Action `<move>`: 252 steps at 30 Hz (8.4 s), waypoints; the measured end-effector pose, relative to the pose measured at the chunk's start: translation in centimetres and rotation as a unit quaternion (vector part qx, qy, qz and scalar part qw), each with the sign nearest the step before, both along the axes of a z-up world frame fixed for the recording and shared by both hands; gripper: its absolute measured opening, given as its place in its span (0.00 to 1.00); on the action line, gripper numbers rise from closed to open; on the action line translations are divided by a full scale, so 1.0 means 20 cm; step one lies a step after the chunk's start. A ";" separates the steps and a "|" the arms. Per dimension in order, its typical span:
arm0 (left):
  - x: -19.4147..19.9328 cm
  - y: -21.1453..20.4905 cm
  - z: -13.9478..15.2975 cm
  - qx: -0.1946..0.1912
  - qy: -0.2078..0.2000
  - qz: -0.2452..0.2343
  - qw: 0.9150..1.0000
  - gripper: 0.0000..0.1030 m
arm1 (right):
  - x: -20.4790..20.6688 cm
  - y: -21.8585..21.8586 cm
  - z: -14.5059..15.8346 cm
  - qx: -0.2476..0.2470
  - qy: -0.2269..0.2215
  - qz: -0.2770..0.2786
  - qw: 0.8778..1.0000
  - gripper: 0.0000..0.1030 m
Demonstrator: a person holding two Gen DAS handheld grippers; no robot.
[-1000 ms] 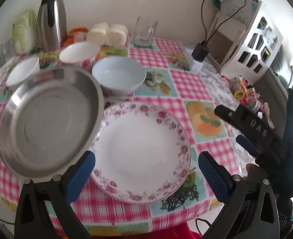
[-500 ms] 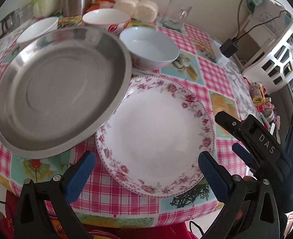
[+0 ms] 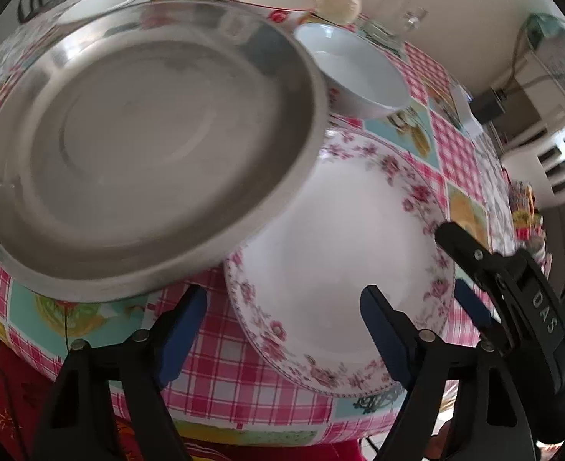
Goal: Organize plates and bowls
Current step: 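Close the left gripper on the floral plate rim while the right gripper grips it too, then lift the floral plate with both grippers and carry it over the steel pan, then lower the floral plate into the steel pan with both grippers, then open both grippers to release the floral plate inside the pan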
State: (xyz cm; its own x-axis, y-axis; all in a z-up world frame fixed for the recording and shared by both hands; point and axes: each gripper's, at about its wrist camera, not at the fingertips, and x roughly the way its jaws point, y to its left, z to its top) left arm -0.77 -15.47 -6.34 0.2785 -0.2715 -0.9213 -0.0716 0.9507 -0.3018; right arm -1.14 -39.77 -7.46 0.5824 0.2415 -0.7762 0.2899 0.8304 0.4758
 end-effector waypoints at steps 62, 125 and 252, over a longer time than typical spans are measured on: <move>0.13 -0.13 -0.06 -0.028 -0.028 -0.049 0.998 0.18 | -0.08 -0.27 -0.12 0.079 0.006 -0.064 0.995 0.14; 0.32 0.71 0.41 -0.131 -0.132 0.061 0.981 0.15 | 0.06 0.45 0.41 0.014 -0.105 0.043 0.993 0.12; 0.45 0.84 0.27 0.002 -0.071 0.066 0.995 0.56 | 0.27 0.83 0.31 -0.080 -0.061 0.095 0.990 0.31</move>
State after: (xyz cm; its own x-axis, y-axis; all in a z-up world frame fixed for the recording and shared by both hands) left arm 8.17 1.26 -1.01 0.4390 -0.2204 -0.8711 -0.1525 0.9371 -0.3140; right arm 4.28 -23.11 -1.26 0.6298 0.2347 -0.7404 0.0702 0.9321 0.3552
